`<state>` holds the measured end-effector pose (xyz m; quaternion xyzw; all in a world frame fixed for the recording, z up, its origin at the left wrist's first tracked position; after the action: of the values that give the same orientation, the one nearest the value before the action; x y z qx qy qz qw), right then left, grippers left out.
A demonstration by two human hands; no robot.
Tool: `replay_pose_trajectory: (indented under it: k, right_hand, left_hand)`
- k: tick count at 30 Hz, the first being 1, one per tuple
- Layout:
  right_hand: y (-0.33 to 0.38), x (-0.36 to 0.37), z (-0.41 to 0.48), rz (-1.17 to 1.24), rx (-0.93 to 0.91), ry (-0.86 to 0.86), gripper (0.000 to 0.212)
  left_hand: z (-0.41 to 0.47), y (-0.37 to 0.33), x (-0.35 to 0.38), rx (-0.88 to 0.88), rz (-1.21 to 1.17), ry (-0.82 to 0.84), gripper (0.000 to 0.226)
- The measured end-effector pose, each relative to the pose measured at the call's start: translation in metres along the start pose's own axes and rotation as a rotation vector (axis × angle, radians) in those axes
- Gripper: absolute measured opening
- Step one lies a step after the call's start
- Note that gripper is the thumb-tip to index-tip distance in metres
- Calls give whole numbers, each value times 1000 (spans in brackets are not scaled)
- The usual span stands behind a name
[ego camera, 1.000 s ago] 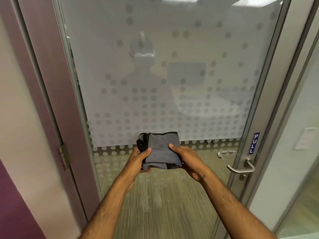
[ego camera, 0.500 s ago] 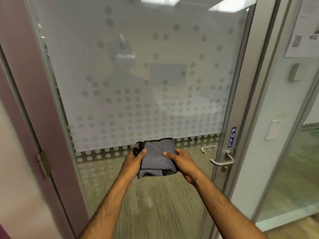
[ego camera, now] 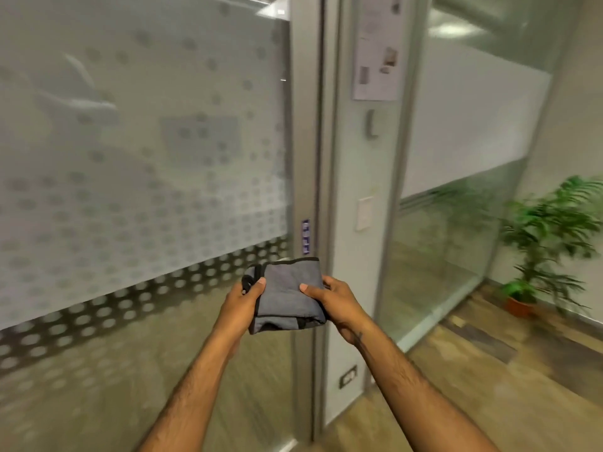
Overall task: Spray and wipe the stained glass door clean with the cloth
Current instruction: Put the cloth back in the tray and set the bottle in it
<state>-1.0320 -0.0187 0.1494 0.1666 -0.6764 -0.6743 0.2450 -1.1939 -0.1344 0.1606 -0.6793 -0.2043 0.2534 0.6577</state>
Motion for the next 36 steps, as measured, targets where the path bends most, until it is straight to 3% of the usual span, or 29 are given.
replay_pose_trajectory:
  k: [4,11,14,20,30,34,36]
  right_hand:
    - [4,-107,-27,-16,1,-161,24]
    - [14,-293,-102,-16,13,-416,25]
    - [18,-366,-147,-27,23,-567,32]
    - [25,-496,-258,-24,9,-878,25]
    - [37,-644,-448,-85,41,-1375,21]
    - [39,-688,-504,-95,70,-1588,44]
    - [38,-705,-530,-74,63,-1683,46]
  left_hand:
    - [-9,-5,106,-12,10,136,14]
    - [-49,-7,300,-43,49,394,31]
    - [-76,-8,382,-20,47,544,17]
    - [-147,-12,548,4,48,836,15]
    - [-298,-5,786,22,83,1337,15]
    - [-355,-8,861,46,107,1531,16]
    - [-383,-9,892,49,115,1610,15]
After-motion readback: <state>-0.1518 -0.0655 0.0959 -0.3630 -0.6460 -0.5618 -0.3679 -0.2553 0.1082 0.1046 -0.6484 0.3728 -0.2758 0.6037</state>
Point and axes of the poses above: each hand's wrist, its own z-axis towards the middle knuckle, its own x-axis out of the palm, y = z × x, the point moved 2 cm from there along z, towards the middle knuckle, and after that the axes turned 1 degree about -x, right-handed, at the moved point
